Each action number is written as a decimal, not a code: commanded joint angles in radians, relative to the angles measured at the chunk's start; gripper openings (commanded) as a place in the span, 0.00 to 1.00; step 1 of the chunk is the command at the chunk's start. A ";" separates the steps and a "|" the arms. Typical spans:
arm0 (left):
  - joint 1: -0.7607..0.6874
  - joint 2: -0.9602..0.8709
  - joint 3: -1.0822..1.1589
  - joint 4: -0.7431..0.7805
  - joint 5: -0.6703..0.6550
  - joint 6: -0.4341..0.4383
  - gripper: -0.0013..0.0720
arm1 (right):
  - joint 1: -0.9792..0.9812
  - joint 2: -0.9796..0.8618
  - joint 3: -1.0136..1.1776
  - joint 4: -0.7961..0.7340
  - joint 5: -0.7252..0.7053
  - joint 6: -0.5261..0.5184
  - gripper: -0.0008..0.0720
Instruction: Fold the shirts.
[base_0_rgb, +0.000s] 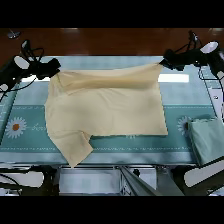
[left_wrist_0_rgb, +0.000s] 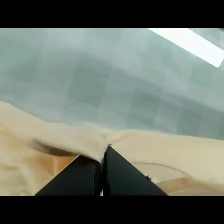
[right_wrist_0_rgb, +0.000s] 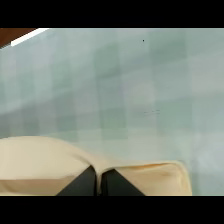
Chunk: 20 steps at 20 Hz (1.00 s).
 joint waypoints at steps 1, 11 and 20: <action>0.020 -0.027 0.021 -0.027 -0.129 0.078 0.06 | -0.012 -0.027 0.026 0.019 0.111 -0.028 0.05; 0.084 -0.092 0.027 0.003 -0.657 0.309 0.06 | -0.030 -0.005 -0.038 -0.171 0.390 -0.092 0.05; 0.144 -0.057 0.083 0.145 -0.867 0.210 0.97 | -0.105 0.054 -0.071 -0.177 0.480 -0.012 0.88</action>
